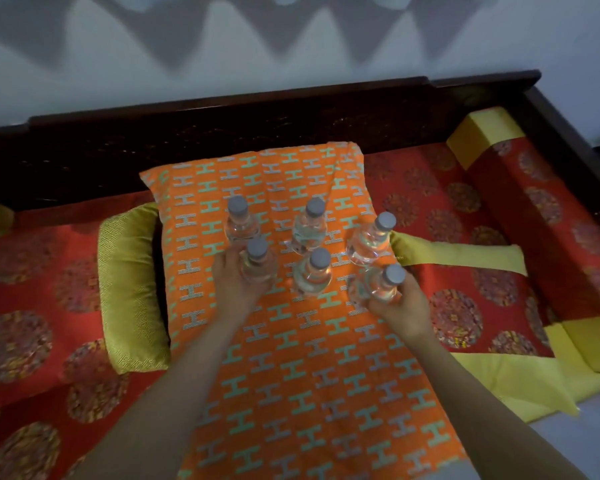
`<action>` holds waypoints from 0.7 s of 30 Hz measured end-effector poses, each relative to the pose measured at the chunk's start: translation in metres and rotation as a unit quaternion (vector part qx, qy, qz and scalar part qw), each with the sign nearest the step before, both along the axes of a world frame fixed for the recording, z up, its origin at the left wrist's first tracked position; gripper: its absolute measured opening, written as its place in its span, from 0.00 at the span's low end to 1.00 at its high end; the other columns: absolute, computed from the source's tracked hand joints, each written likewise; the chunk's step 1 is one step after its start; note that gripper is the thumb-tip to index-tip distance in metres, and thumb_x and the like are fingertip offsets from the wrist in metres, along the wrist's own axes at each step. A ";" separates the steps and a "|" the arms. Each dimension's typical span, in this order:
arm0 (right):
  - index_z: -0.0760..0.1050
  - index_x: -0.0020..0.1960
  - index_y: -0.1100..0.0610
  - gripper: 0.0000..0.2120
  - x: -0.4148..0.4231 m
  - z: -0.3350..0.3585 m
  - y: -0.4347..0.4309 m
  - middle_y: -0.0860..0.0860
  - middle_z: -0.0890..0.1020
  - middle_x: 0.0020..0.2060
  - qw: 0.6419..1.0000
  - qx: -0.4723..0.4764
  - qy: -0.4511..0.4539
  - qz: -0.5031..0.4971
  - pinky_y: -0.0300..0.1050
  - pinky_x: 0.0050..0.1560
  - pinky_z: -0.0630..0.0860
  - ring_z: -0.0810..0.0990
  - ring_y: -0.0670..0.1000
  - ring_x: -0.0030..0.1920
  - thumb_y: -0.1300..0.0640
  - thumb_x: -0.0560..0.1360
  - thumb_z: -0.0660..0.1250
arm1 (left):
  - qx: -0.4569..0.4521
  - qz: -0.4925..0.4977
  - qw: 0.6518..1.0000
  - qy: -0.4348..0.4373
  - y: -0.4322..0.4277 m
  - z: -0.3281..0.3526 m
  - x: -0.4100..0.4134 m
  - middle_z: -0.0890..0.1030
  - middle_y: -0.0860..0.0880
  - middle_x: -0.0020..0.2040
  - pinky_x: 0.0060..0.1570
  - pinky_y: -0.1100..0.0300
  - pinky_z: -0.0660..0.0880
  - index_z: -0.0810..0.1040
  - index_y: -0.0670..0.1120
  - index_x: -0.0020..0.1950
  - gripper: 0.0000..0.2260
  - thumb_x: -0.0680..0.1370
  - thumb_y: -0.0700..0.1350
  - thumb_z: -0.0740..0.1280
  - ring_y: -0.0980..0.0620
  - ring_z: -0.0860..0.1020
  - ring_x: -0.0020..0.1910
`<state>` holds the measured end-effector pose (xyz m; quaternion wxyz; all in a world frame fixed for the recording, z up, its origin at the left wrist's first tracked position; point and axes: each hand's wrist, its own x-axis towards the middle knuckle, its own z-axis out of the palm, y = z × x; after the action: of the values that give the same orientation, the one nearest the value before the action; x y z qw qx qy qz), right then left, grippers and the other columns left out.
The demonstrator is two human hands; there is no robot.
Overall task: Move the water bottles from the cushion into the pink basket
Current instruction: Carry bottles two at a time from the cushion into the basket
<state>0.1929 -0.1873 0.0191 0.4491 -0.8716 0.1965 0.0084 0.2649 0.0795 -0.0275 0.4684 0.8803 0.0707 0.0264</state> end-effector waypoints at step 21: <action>0.78 0.50 0.47 0.18 -0.144 0.103 -0.123 0.46 0.84 0.43 0.990 0.066 -0.050 -0.111 0.48 0.45 0.78 0.82 0.46 0.45 0.55 0.64 0.80 | -0.174 -0.084 0.980 0.037 -0.080 0.127 -0.107 0.78 0.53 0.45 0.40 0.61 0.73 0.70 0.49 0.56 0.32 0.55 0.51 0.77 0.61 0.77 0.40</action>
<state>0.0488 -0.3101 0.1220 0.5135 -0.8120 0.2679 -0.0723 0.1581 -0.0001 0.0997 0.6120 0.7885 0.0169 -0.0583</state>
